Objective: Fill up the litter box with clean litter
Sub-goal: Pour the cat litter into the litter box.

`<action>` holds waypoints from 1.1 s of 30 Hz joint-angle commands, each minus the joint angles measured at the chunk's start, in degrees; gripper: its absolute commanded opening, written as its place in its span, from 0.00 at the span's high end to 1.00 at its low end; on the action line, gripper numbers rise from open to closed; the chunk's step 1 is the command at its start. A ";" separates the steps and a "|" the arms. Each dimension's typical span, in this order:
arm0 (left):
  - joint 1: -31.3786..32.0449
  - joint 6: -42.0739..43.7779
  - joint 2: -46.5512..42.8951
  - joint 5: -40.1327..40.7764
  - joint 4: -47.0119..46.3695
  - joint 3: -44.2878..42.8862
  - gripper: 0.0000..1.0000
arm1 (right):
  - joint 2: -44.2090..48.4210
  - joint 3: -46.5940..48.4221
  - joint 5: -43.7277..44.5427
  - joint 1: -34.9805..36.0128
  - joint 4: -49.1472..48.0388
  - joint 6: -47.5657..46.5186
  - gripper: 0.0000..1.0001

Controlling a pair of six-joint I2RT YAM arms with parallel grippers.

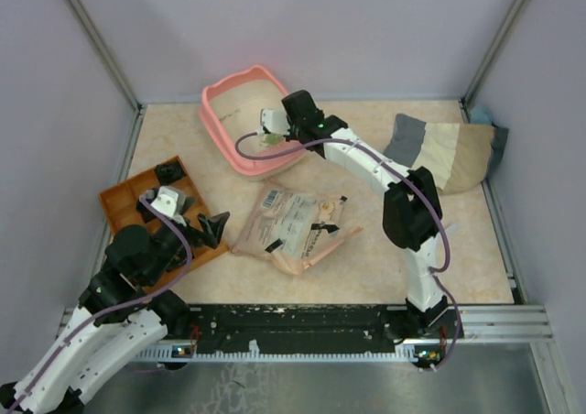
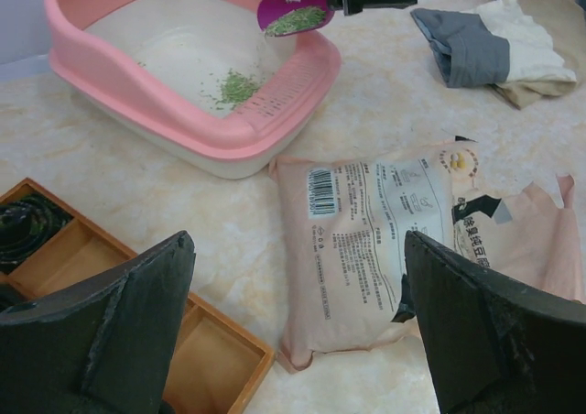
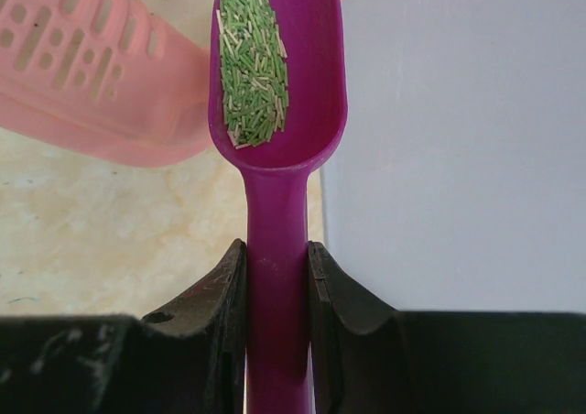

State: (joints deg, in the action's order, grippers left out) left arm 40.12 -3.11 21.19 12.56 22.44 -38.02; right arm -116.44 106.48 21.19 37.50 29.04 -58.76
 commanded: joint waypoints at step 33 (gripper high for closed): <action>-0.39 -1.43 -6.58 10.85 -0.93 0.46 0.00 | 12.57 -9.31 6.62 4.14 -8.85 -6.93 1.00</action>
State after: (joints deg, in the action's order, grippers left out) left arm 40.01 -4.25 13.32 23.35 22.33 -37.67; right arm -111.33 95.92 31.77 42.19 20.78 -74.43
